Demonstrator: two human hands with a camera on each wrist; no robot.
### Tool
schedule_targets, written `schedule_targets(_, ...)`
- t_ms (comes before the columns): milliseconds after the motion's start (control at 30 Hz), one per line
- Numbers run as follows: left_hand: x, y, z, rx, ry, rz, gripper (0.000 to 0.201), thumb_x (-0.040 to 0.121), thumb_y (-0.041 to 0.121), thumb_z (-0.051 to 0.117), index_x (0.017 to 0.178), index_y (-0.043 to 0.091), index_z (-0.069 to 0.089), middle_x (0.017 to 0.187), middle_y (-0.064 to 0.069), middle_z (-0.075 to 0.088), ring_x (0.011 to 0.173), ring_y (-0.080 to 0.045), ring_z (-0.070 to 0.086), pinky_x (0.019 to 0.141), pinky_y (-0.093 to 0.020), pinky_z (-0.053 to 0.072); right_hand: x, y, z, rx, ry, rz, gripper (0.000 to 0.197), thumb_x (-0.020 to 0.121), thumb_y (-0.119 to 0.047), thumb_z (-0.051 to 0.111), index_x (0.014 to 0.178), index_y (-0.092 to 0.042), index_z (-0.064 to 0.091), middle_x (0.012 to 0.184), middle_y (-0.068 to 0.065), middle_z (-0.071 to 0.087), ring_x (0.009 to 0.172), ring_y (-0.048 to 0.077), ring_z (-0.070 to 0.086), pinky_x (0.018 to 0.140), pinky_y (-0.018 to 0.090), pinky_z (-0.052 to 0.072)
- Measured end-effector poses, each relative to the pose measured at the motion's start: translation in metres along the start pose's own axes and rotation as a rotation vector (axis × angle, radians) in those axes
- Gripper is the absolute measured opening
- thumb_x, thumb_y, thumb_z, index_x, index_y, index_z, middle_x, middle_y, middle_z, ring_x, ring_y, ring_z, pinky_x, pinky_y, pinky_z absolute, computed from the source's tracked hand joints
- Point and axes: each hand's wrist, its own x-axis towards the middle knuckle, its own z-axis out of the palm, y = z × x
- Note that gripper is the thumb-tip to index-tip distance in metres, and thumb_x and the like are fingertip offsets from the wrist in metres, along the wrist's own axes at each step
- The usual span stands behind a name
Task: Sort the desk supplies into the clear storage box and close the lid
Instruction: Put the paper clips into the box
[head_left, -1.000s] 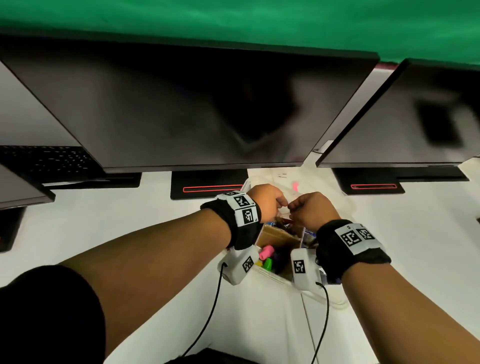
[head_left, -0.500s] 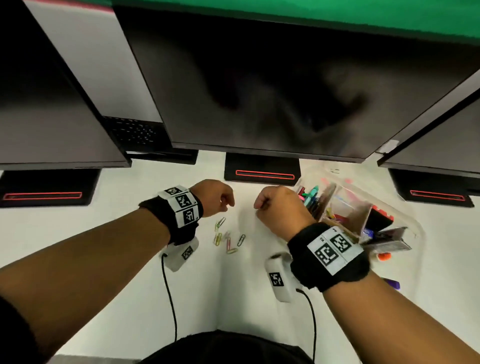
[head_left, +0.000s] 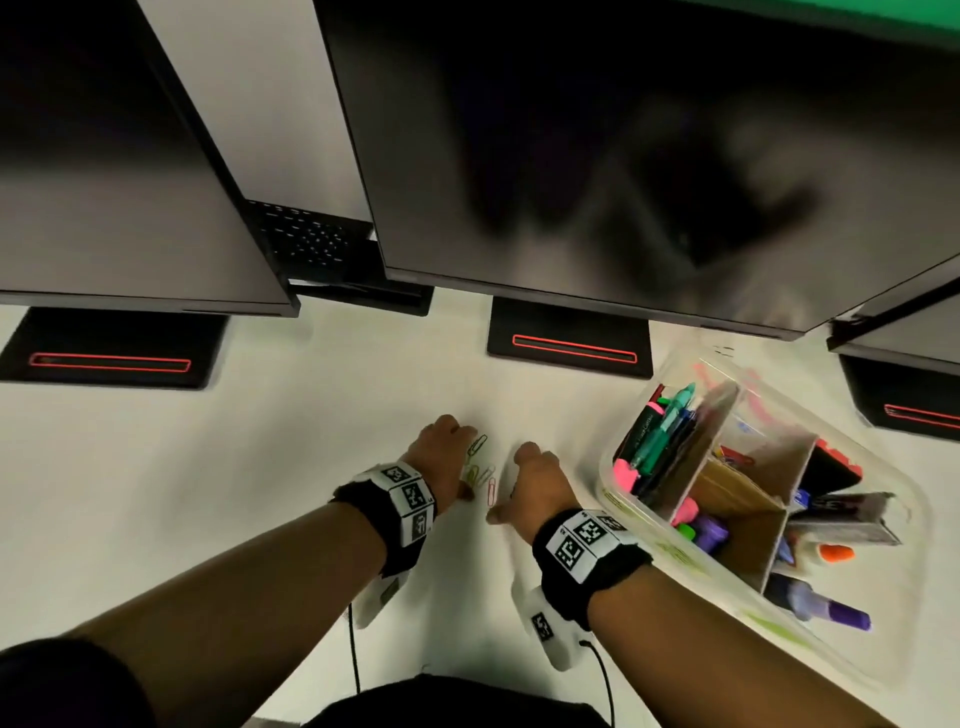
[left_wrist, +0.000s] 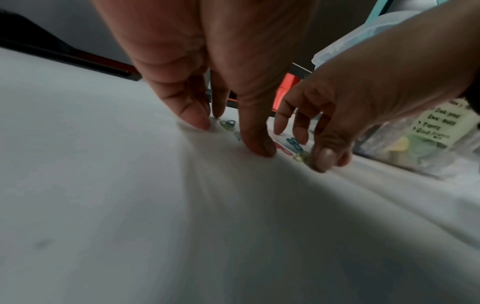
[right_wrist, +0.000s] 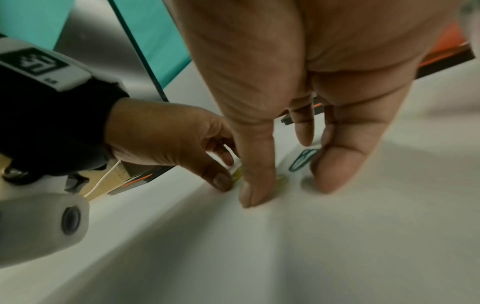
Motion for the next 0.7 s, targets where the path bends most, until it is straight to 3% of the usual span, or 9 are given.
schedule_targets(100,0.009,0.005,0.0,-0.068,0.033,0.019,0.049,0.077,0.021,0.071,0.122,0.013,0.053,0.12,-0.01,0.05,0.112,-0.028,0.053,0.095,-0.034,0.044,0.017,-0.006,0.006,0.068,0.058,-0.04,0.057,0.065,-0.012,0.081,0.112,-0.005,0.05,0.115,0.015,0.059,0.102,0.028,0.059,0.079,0.027,0.047)
schedule_targets(167,0.011,0.009,-0.002,-0.081,0.05,0.013,0.029,0.083,0.02,0.06,0.112,0.012,0.059,0.113,-0.011,0.056,0.105,-0.028,0.056,0.088,-0.032,0.045,0.023,-0.011,0.006,0.086,0.095,-0.073,0.045,0.07,-0.012,0.076,0.109,-0.006,0.055,0.111,0.014,0.06,0.099,0.028,0.059,0.076,0.026,0.045)
schedule_targets(267,0.009,0.011,-0.004,-0.193,0.078,-0.027,0.024,0.088,0.018,0.052,0.11,0.012,0.06,0.109,-0.008,0.063,0.101,-0.025,0.059,0.084,-0.029,0.045,0.029,-0.01,0.006,0.095,0.127,-0.135,0.033,0.077,-0.014,0.069,0.107,-0.009,0.057,0.11,0.012,0.06,0.1,0.028,0.058,0.077,0.026,0.041)
schedule_targets(367,0.005,0.0,-0.005,-0.464,0.119,-0.089,0.027,0.087,0.008,0.052,0.113,0.013,0.057,0.103,-0.006,0.065,0.097,-0.023,0.062,0.084,-0.028,0.049,0.032,0.0,0.005,0.164,0.216,-0.191,0.03,0.079,-0.003,0.059,0.107,-0.012,0.06,0.111,0.01,0.059,0.095,0.024,0.059,0.077,0.019,0.04)
schedule_targets(433,0.007,-0.012,-0.005,-0.589,0.148,-0.123,0.026,0.086,0.001,0.05,0.108,0.013,0.058,0.096,-0.007,0.064,0.092,-0.027,0.063,0.087,-0.035,0.053,0.031,0.007,0.004,0.102,0.25,-0.26,0.04,0.079,-0.003,0.062,0.117,-0.016,0.058,0.123,0.006,0.052,0.106,0.022,0.054,0.089,0.019,0.041)
schedule_targets(500,0.007,-0.021,-0.007,-0.662,0.155,-0.15,0.027,0.085,-0.004,0.048,0.103,0.013,0.058,0.091,-0.008,0.061,0.085,-0.026,0.061,0.088,-0.042,0.054,0.034,0.011,0.008,-0.089,0.179,-0.378,0.056,0.082,-0.007,0.061,0.135,-0.021,0.047,0.145,0.003,0.038,0.129,0.025,0.038,0.108,0.023,0.03)
schedule_targets(567,0.007,-0.024,-0.009,-0.636,0.177,-0.144,0.027,0.084,-0.005,0.048,0.104,0.01,0.058,0.09,-0.006,0.06,0.084,-0.024,0.06,0.088,-0.042,0.053,0.043,0.011,0.018,-0.355,0.051,-0.554,0.058,0.089,-0.017,0.047,0.145,-0.025,0.033,0.156,0.002,0.023,0.144,0.028,0.02,0.119,0.035,0.019)
schedule_targets(633,0.008,-0.024,-0.009,-0.556,0.208,-0.132,0.027,0.085,-0.004,0.047,0.106,0.01,0.058,0.092,-0.003,0.059,0.086,-0.022,0.06,0.086,-0.035,0.052,0.046,0.011,0.029,-0.518,-0.085,-0.623,0.058,0.09,-0.029,0.016,0.148,-0.024,0.025,0.158,0.004,0.02,0.147,0.03,0.012,0.119,0.046,0.017)
schedule_targets(700,0.008,-0.022,-0.009,-0.465,0.206,-0.12,0.028,0.085,-0.002,0.044,0.105,0.01,0.058,0.095,-0.002,0.058,0.088,-0.02,0.059,0.081,-0.028,0.049,0.044,0.012,0.029,-0.593,-0.132,-0.644,0.06,0.09,-0.024,0.008,0.147,-0.018,0.029,0.156,0.009,0.023,0.146,0.032,0.015,0.118,0.047,0.021)
